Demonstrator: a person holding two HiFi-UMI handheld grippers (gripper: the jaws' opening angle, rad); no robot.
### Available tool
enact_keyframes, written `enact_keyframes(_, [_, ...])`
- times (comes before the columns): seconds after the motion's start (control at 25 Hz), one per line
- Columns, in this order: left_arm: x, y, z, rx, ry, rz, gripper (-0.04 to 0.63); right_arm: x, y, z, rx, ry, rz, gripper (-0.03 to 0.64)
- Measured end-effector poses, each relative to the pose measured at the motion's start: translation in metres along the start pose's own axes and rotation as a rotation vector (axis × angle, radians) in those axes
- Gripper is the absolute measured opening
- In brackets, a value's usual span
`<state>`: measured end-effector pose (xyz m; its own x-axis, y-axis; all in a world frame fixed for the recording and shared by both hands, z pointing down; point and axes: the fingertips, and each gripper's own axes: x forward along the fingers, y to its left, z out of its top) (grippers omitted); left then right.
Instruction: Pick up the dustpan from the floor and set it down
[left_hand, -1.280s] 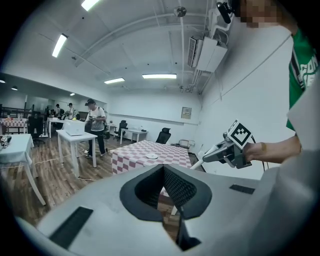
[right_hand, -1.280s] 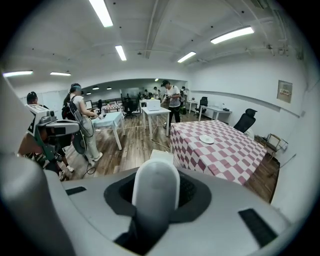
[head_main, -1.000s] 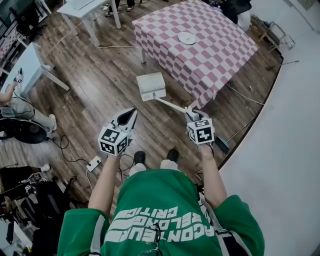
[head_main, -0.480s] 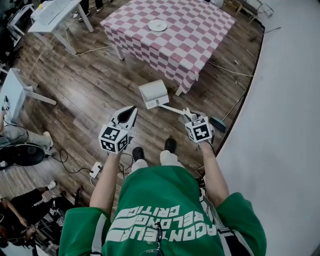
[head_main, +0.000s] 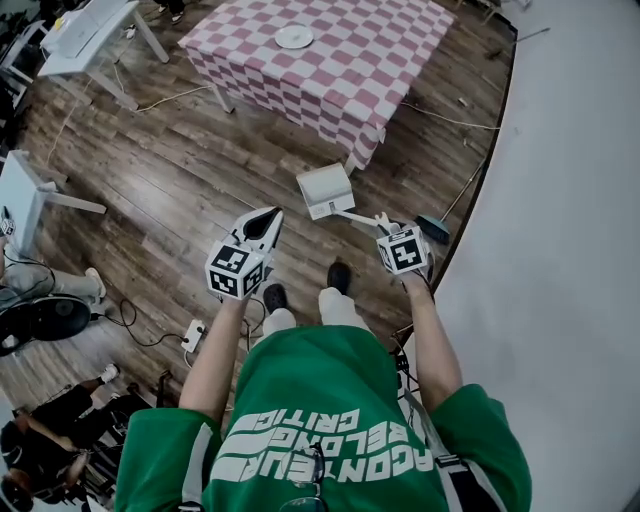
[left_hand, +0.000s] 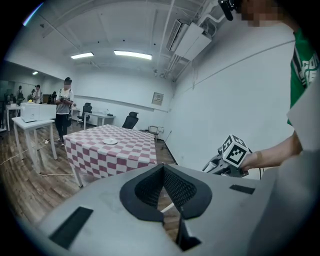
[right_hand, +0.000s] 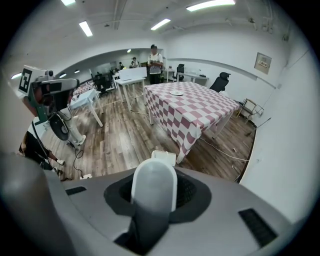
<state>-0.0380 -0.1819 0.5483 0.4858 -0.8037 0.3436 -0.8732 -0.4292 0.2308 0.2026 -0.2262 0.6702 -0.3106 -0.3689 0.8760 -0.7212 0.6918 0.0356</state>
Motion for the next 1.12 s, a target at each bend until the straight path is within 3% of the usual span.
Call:
enact_keyframes(0.6, [0.006,0.006,-0.033,-0.046,0.067,0.027,0.002,0.055,-0.008,-0.02,0.051,0.091,0.018,0.109])
enact_keyframes(1.12, [-0.003,0.027,-0.056,-0.088,0.103,0.084,0.002,0.122,-0.005,-0.017,0.027,0.177,0.029,0.109])
